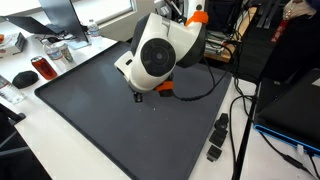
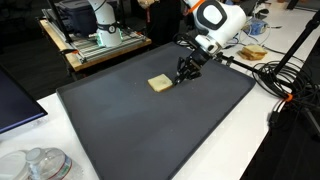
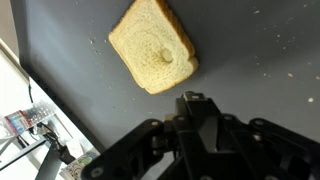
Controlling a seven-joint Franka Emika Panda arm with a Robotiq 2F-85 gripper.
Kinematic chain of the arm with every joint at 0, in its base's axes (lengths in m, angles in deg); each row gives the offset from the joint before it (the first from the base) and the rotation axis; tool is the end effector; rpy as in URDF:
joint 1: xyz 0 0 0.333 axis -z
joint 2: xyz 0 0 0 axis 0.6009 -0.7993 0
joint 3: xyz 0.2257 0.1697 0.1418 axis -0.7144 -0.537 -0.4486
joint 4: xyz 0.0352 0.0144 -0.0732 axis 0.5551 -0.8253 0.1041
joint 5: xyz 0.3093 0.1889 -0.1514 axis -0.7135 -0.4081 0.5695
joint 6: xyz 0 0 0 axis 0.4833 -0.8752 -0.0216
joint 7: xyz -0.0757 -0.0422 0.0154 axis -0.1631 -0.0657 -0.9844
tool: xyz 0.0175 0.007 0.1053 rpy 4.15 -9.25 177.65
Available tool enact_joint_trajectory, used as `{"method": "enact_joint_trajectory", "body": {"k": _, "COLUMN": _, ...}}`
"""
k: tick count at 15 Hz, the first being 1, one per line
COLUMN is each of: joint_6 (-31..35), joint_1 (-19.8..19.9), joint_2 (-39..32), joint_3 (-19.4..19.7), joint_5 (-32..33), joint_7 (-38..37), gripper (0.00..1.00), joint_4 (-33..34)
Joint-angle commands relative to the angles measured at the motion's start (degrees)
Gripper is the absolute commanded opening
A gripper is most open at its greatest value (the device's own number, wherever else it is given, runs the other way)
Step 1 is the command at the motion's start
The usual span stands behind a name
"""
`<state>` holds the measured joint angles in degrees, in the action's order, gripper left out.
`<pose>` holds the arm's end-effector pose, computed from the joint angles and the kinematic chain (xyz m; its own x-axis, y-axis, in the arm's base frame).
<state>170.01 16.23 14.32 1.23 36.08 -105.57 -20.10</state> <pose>0.6655 0.1278 0.1691 0.7169 -0.6302 0.2981 -0.6638 -0.4865 0.5681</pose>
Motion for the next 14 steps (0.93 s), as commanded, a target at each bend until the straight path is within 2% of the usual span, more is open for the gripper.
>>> {"method": "enact_joint_trajectory", "body": {"k": 1, "joint_6": -0.4, "joint_1": 1.8, "joint_2": 1.2, "joint_3": -1.0, "joint_5": -0.2, "joint_7": 3.6, "gripper": 0.05, "joint_4": -0.3}}
{"method": "enact_joint_trajectory", "body": {"k": 8, "joint_6": 6.6, "joint_1": 7.7, "joint_2": 7.5, "joint_3": -2.6, "joint_5": -3.4, "joint_7": 14.9, "gripper": 0.05, "joint_4": -6.8}}
{"method": "enact_joint_trajectory", "body": {"k": 14, "joint_6": 12.4, "joint_1": 14.6, "joint_2": 12.7, "joint_3": -5.2, "joint_5": -13.2, "joint_7": 31.2, "gripper": 0.05, "joint_4": -12.1}}
